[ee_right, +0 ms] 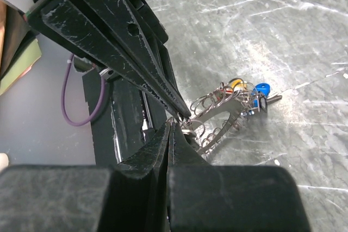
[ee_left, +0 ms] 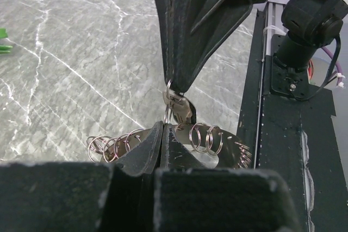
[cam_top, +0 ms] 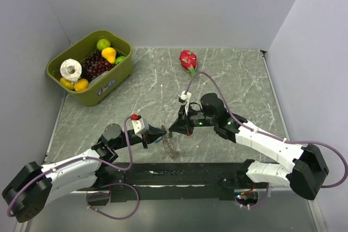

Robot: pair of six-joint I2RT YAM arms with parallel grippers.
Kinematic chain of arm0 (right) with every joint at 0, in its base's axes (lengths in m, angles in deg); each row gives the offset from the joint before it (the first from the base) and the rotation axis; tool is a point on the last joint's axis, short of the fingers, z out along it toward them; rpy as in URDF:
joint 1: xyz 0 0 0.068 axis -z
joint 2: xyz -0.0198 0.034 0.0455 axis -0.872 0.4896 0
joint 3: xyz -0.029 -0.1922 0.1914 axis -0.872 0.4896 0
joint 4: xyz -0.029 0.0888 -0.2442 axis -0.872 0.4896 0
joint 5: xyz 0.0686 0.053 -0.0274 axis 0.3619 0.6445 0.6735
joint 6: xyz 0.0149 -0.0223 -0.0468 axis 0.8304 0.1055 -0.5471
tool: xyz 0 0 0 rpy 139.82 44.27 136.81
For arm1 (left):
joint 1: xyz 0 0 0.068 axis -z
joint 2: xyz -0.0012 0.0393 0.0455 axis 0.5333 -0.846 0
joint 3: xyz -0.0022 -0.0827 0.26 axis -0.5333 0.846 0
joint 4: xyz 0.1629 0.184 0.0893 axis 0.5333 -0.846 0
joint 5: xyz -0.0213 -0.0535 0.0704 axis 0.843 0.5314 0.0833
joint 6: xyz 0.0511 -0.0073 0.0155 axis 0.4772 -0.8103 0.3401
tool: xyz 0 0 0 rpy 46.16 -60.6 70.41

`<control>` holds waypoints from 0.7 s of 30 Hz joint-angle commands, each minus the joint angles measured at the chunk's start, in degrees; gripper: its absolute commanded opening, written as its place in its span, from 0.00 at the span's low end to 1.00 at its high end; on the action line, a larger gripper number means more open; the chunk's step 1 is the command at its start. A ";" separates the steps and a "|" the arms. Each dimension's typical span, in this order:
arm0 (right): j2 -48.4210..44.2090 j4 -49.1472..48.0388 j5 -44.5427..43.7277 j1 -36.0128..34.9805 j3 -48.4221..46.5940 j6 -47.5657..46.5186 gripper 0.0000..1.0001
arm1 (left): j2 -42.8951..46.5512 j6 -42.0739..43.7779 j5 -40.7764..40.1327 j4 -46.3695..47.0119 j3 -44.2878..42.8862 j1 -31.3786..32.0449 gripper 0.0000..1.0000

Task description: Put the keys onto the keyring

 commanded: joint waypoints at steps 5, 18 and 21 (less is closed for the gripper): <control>1.40 -1.13 -0.57 -1.15 -3.14 -1.40 0.00 | 0.95 1.28 0.62 2.53 -3.00 0.92 0.01; -0.62 -0.60 -0.75 -1.24 -0.15 -1.22 0.00 | 2.62 0.58 -1.75 3.14 -1.34 1.19 0.01; -0.70 -0.60 -0.74 -1.24 0.55 -0.96 0.00 | 3.23 0.49 -2.01 2.79 -1.34 1.27 0.01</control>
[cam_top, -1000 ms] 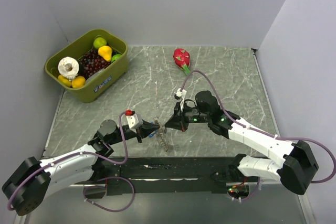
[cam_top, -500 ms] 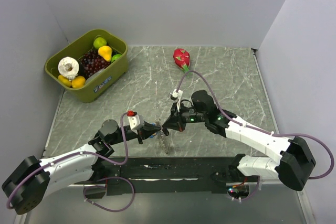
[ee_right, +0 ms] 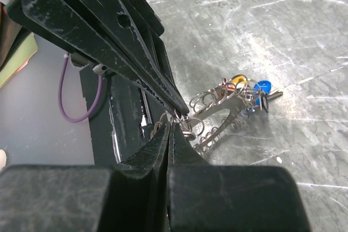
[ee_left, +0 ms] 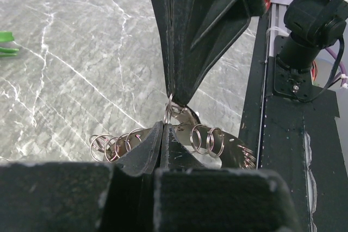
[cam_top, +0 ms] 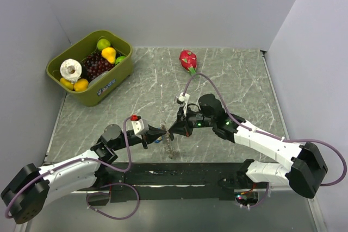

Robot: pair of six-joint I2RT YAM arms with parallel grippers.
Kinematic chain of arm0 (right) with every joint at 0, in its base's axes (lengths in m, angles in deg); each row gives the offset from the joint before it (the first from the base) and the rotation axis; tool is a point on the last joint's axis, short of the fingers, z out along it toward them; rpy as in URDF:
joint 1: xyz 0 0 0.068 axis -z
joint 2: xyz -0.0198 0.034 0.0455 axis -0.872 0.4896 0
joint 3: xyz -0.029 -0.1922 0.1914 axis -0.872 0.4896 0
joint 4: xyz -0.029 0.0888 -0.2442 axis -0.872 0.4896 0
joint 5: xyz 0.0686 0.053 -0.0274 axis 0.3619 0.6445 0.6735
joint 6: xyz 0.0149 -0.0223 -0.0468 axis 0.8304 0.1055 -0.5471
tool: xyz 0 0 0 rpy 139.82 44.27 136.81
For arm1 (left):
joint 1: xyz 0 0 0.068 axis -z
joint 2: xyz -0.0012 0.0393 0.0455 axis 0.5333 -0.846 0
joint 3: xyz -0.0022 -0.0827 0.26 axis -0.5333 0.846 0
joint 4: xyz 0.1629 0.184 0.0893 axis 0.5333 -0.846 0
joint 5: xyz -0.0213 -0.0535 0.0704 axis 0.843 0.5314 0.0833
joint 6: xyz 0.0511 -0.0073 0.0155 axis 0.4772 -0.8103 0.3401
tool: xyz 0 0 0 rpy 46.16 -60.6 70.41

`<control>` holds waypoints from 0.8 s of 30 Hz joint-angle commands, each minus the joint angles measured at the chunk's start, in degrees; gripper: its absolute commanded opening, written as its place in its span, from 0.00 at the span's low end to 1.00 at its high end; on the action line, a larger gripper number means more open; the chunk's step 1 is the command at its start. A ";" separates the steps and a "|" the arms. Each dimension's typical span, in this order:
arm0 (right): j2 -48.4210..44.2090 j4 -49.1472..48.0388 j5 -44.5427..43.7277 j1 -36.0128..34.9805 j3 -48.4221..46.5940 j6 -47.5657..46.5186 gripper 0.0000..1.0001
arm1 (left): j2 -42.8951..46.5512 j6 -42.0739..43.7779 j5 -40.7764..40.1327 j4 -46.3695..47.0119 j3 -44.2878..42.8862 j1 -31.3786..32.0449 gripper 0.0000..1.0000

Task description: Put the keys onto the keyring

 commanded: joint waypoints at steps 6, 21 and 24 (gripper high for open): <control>-2.24 -1.19 -1.19 -0.52 1.56 0.01 0.00 | 2.67 -0.27 -0.22 4.23 -1.23 0.36 0.01; -2.76 -4.09 -1.72 -0.43 2.71 0.45 0.00 | 7.77 -1.24 -0.13 3.27 1.06 0.53 0.01; -2.06 -4.44 -0.58 -0.43 2.79 0.45 0.00 | 8.73 -1.59 -0.57 2.74 1.59 0.53 0.01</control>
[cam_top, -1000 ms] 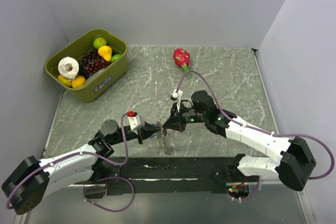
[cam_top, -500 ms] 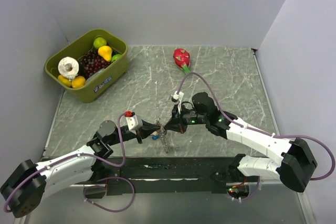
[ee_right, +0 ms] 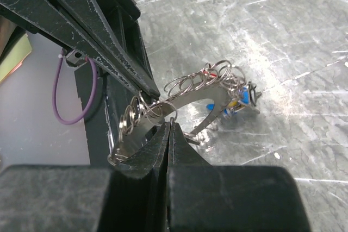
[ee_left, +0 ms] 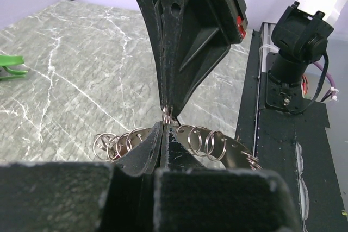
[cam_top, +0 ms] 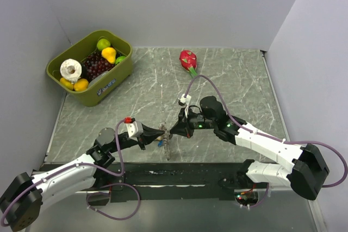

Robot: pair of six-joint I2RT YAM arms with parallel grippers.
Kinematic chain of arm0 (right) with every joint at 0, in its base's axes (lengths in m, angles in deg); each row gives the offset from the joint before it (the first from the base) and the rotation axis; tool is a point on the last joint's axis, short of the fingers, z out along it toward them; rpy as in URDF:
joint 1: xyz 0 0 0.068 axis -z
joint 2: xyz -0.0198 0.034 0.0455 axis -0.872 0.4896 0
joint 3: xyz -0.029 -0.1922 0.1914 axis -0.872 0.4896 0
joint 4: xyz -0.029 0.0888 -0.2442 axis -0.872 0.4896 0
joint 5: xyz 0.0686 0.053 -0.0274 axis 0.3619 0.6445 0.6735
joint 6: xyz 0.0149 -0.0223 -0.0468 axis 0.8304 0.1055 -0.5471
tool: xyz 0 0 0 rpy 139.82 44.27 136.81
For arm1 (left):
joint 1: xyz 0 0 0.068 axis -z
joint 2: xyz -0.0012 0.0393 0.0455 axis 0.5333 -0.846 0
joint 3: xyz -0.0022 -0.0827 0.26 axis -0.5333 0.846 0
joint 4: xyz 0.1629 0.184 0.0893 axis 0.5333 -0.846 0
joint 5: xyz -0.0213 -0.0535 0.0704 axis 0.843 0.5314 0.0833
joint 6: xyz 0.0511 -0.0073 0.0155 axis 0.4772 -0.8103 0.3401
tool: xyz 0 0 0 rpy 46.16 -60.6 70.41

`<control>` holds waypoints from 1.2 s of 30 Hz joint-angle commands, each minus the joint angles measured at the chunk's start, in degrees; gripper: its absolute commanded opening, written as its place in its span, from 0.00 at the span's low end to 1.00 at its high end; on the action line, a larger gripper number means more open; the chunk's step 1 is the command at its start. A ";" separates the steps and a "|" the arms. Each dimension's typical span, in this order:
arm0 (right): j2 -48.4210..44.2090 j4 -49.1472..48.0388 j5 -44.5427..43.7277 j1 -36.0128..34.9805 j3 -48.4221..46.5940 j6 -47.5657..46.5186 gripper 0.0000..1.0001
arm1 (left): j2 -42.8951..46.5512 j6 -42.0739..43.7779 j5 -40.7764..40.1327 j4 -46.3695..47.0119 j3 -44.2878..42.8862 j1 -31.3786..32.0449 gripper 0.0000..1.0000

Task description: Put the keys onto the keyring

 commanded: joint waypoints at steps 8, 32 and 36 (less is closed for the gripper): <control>-3.84 -1.49 0.48 -0.32 0.41 -0.01 0.00 | 0.96 -1.12 -1.06 4.08 1.42 0.36 0.01; 0.37 -2.01 2.85 -0.94 -2.75 -0.63 0.00 | -4.41 -1.38 0.09 8.03 1.15 1.24 0.01; 1.16 -2.36 2.85 -0.94 -3.11 -0.28 0.00 | -4.15 -1.03 0.26 7.51 1.15 1.24 0.01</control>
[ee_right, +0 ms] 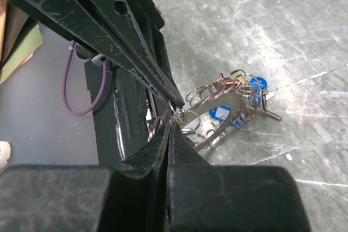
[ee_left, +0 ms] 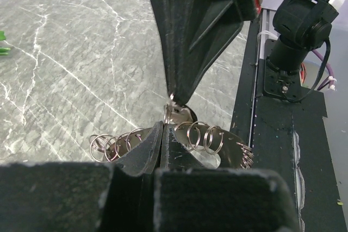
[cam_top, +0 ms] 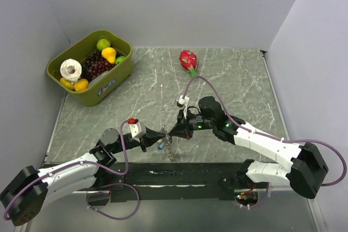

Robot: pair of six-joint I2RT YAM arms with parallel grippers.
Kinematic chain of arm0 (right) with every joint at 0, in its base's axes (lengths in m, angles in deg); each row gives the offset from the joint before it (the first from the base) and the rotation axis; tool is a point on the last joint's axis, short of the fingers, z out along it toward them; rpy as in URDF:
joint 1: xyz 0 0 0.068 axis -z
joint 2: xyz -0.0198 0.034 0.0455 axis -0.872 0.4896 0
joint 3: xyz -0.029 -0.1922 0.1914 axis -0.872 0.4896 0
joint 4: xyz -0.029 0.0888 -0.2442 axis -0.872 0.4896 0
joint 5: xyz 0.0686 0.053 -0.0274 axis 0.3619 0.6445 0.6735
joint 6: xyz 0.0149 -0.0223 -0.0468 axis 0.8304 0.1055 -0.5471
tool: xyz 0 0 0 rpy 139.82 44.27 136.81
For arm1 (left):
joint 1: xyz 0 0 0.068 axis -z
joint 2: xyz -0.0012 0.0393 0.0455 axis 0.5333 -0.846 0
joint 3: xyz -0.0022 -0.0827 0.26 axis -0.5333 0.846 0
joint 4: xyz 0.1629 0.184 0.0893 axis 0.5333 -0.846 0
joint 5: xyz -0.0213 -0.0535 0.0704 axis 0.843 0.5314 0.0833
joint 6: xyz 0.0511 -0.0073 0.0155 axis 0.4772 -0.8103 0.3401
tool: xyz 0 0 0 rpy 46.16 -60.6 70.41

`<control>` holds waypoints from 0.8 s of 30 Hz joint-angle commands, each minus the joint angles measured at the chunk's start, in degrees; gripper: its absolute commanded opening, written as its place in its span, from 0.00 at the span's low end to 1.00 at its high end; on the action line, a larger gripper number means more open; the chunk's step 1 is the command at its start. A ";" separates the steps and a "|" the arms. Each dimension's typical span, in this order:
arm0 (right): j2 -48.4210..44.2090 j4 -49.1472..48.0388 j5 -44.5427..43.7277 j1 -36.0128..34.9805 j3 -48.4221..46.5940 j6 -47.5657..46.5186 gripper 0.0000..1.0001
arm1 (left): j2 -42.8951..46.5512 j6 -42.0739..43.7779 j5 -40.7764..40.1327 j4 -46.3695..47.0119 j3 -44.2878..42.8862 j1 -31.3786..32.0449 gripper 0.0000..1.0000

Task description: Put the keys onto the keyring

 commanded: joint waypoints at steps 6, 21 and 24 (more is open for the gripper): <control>1.06 -2.32 -0.30 -0.46 -3.41 -0.61 0.00 | 0.82 0.40 0.83 3.85 -0.86 0.36 0.01; 2.20 -5.83 -1.80 -0.02 -0.16 1.68 0.00 | 3.89 -0.31 1.63 6.32 1.43 0.54 0.01; 2.46 -5.92 -1.18 -0.02 -0.07 1.42 0.00 | 4.68 -0.13 1.01 6.40 1.78 0.54 0.01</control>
